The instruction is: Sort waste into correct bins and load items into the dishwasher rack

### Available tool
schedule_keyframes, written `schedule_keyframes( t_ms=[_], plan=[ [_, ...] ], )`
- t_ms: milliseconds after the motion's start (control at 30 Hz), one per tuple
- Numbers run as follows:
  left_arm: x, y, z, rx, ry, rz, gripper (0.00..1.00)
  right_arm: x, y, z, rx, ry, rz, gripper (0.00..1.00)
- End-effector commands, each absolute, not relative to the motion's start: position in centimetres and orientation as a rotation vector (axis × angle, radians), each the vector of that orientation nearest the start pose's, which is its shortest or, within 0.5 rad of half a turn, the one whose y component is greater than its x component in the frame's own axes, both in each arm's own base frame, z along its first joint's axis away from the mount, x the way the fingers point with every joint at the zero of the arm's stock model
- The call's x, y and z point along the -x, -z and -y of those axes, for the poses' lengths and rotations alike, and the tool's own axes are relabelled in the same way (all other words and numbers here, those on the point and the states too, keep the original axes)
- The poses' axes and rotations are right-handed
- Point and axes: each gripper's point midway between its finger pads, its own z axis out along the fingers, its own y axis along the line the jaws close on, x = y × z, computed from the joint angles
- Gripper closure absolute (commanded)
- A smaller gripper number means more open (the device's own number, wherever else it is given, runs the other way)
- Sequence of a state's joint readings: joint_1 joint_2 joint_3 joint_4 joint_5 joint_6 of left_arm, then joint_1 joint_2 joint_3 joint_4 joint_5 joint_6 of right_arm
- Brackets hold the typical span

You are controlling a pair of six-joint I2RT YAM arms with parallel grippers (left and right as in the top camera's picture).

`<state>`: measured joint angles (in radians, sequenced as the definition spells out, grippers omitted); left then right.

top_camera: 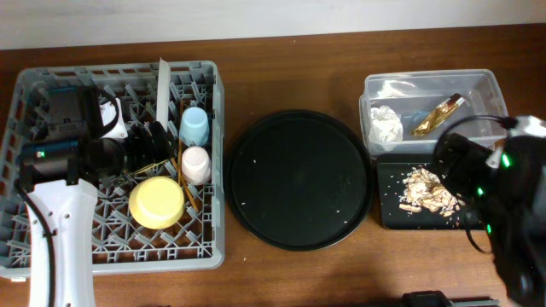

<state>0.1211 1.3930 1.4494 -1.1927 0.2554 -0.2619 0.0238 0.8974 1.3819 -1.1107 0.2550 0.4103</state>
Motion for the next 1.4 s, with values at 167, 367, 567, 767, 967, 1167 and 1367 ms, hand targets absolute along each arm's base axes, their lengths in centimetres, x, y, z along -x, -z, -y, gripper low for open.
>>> schedule_keyframes(
  t_ms=[167, 367, 567, 767, 967, 1167, 1367],
  plan=[
    [-31.8, -23.8, 0.6, 0.430, 0.400, -2.639, 0.01, -21.4, -39.0, 1.2, -0.311, -0.168, -1.404, 0.02],
    [-31.8, -23.8, 0.6, 0.430, 0.400, -2.639, 0.01, -22.5, -29.3, 0.0, -0.237, -0.214, -1.339, 0.01],
    [-31.8, -23.8, 0.6, 0.430, 0.400, -2.639, 0.01, -24.1, -21.3, 0.5, -0.262, -0.165, -1.449, 0.01],
    [-31.8, -23.8, 0.6, 0.430, 0.400, -2.639, 0.00, -24.6, -15.8, -0.6, -0.071, -0.045, -1.639, 0.01],
    [-31.8, -23.8, 0.6, 0.430, 0.400, -2.639, 0.01, -24.6, -15.7, -0.8, 0.167, 0.153, -1.637, 0.01],
    [-31.8, -23.8, 0.6, 0.430, 0.400, -2.639, 0.01, -24.5, -15.7, 1.7, -0.050, 0.097, -1.643, 0.01],
    [-31.8, -23.8, 0.6, 0.430, 0.400, -2.639, 0.01, -24.5, -15.7, 2.1, -0.111, 0.064, -1.640, 0.01]
  ],
)
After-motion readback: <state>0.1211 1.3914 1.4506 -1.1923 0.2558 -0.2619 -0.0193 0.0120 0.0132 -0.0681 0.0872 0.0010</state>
